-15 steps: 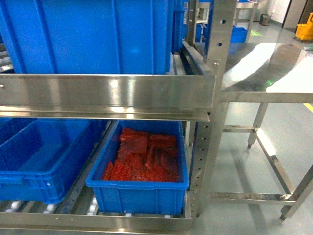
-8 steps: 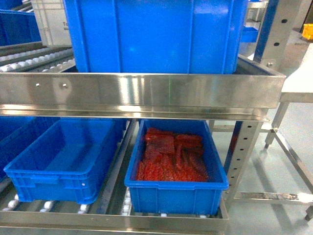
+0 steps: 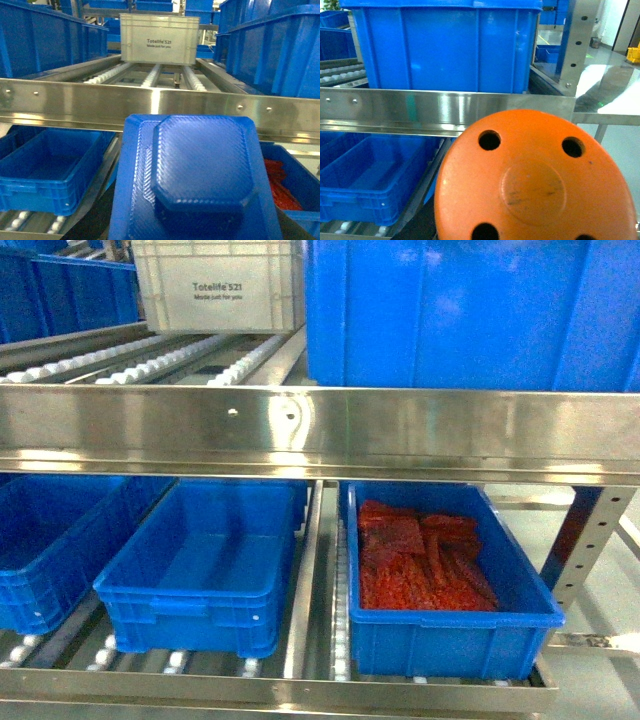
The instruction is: Sort blue parts and orange caps into right shelf containers
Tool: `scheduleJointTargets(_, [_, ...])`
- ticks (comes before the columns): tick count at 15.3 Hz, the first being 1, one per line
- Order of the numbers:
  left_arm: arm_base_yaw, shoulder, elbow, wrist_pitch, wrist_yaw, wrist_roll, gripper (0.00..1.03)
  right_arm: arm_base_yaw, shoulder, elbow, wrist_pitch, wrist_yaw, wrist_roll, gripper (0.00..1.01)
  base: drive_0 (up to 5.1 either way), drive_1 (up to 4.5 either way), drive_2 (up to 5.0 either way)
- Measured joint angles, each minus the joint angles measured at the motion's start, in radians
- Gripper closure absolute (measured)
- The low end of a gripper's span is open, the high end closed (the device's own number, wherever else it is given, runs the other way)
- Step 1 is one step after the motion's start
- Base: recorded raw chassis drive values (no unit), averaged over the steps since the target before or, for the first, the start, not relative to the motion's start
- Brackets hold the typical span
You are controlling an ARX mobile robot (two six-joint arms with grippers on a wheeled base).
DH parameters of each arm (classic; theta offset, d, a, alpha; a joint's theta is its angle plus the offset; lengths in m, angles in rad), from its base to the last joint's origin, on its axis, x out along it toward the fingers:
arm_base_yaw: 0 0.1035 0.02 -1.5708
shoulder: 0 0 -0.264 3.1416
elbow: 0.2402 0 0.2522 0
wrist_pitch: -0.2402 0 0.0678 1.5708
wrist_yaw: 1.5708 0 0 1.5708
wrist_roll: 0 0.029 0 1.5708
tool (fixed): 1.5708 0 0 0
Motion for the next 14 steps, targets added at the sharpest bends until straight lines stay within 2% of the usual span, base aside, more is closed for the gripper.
scheduleJointTargets(8, [0.000,0.000,0.000,0.002,0.000,0.000,0.61,0.000,0.000,0.000,0.003,0.000,0.000,0.58,-5.7,1.67,1.7])
scheduleJointTargets(14, [0.000,0.000,0.000,0.001,-0.001,0.000,0.61,0.000,0.000,0.000,0.001,0.000,0.000,0.58,-4.9,2.43,2.4])
